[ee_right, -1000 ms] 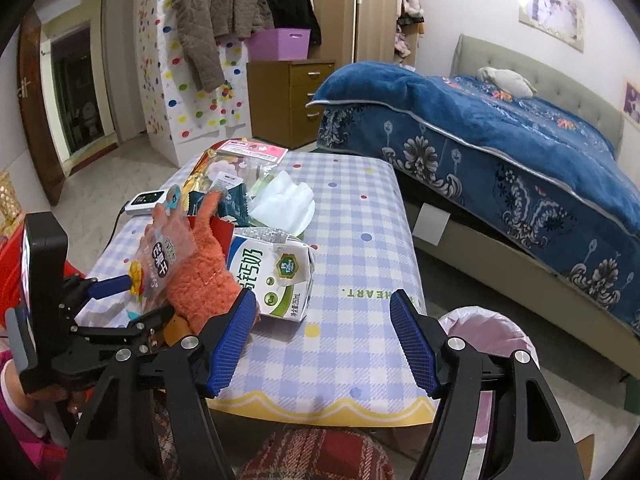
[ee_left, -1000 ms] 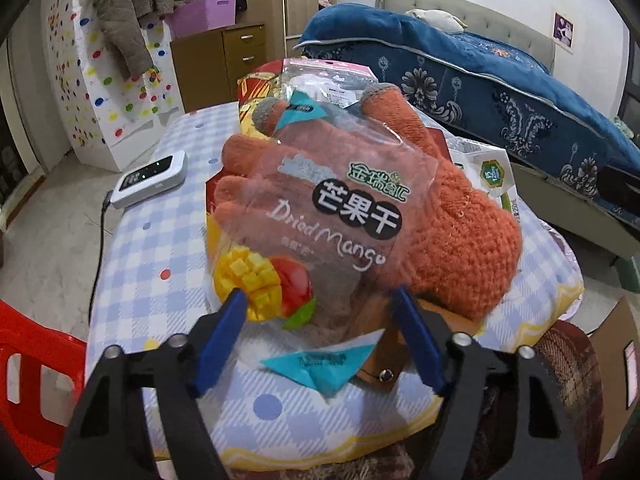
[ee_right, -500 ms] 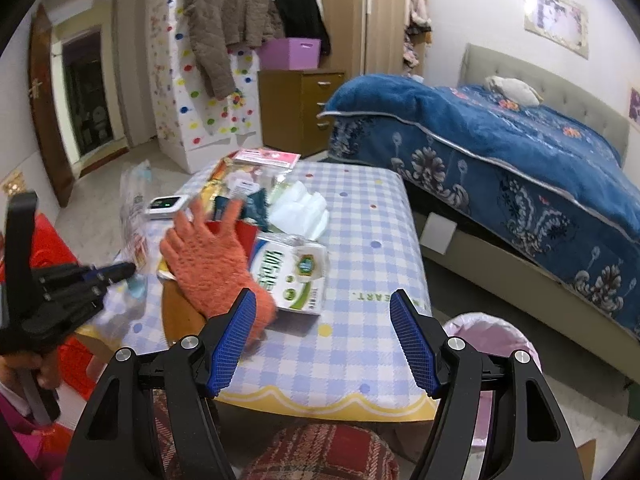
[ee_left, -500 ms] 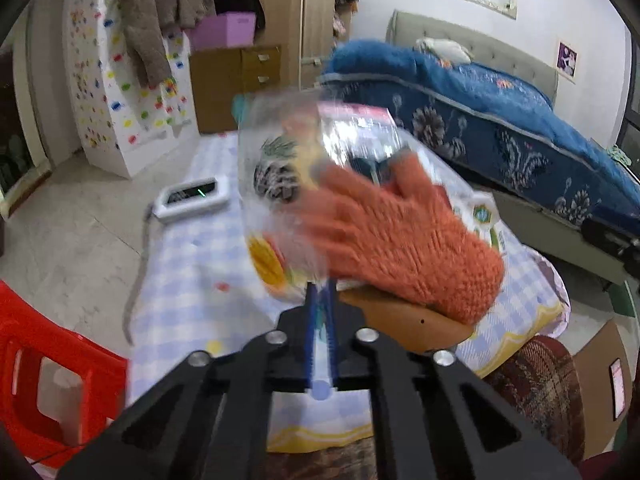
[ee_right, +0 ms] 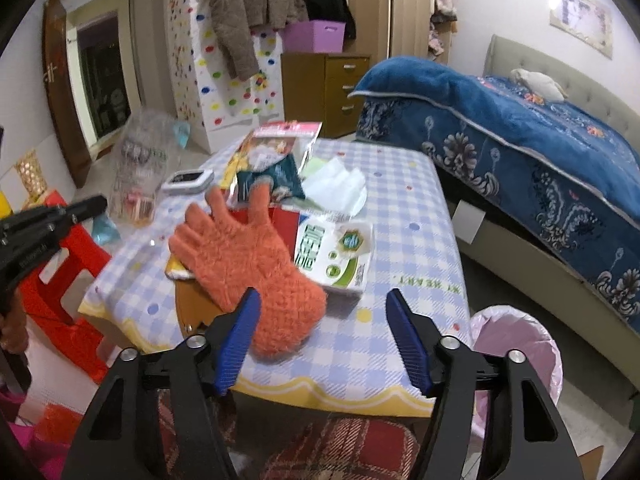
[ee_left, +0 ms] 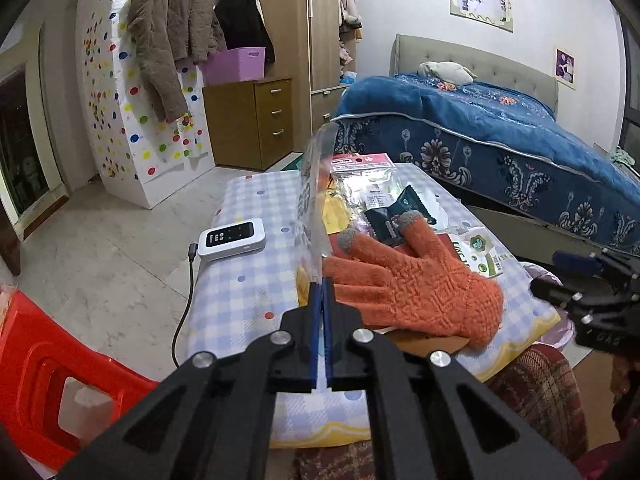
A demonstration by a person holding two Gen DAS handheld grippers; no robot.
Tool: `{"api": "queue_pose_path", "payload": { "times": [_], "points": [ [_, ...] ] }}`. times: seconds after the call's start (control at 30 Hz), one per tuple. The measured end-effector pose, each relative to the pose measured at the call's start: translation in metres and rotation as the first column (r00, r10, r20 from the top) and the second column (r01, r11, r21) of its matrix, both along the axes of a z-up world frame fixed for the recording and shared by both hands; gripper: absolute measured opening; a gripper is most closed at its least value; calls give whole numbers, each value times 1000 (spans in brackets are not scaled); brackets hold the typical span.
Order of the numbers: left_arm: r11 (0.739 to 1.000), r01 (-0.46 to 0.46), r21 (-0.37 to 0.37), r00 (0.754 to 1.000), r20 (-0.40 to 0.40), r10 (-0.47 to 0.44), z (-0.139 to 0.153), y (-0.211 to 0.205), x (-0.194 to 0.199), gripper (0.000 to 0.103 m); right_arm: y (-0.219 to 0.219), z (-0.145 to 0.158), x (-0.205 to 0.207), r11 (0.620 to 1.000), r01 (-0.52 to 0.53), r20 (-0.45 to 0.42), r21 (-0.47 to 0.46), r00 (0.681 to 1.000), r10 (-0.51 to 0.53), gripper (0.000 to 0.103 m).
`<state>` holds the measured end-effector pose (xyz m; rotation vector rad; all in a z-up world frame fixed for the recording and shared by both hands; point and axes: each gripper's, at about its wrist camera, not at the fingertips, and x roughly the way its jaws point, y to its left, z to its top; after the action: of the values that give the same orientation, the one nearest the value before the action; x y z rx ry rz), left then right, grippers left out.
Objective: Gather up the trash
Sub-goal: 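Grasp the orange knitted glove with the right gripper and lift it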
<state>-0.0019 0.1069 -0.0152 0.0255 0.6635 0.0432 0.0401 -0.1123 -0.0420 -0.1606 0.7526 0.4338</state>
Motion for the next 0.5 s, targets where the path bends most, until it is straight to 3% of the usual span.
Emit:
{"api": "queue_pose_path", "payload": {
  "times": [0.23, 0.5],
  "points": [
    [999, 7, 36, 1000, 2, -7, 5, -7, 0, 0, 4, -19, 1, 999, -37, -49, 5, 998, 37, 35],
    [997, -17, 72, 1000, 1, 17, 6, -11, 4, 0, 1, -20, 7, 998, -63, -48, 28, 997, 64, 37]
  ]
}}
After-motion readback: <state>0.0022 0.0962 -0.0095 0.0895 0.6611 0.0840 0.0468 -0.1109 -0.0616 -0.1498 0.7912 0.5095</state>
